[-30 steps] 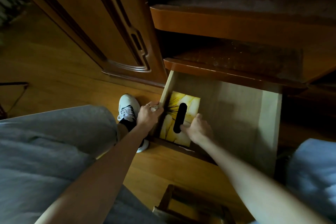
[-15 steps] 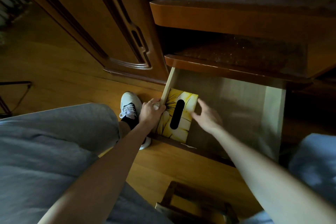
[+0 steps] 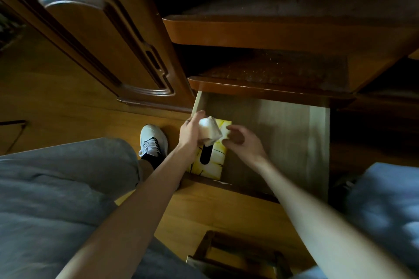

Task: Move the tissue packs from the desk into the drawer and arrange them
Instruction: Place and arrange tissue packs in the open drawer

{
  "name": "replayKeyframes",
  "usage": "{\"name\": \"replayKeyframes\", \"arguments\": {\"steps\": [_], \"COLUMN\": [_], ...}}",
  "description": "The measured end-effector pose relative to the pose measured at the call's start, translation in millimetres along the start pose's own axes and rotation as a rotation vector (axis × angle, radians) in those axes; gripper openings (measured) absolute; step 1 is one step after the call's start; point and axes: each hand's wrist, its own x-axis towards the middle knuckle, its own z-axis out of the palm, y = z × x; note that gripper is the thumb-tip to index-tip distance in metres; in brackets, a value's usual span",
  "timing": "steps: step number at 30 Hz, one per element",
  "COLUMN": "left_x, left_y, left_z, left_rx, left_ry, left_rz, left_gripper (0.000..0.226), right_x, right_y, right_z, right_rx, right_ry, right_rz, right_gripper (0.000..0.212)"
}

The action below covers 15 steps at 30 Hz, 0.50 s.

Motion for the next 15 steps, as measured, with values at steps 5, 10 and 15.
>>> {"name": "replayKeyframes", "arguments": {"steps": [5, 10, 15], "left_x": [-1, 0, 0], "left_y": [-15, -23, -28], "left_z": [2, 9, 16], "left_rx": [-0.047, 0.473, 0.232], "left_ry": [-0.058, -0.129, -0.156], "left_rz": [-0.032, 0.180, 0.025], "left_gripper": [0.032, 0.051, 0.049], "right_x": [-8, -8, -4], "right_y": [-5, 7, 5], "right_z": [-8, -15, -28], "right_rx": [0.023, 0.054, 0.180], "right_ry": [-0.112, 0.026, 0.127], "right_rz": [0.039, 0.031, 0.021], "right_gripper": [0.072, 0.067, 0.039]}}
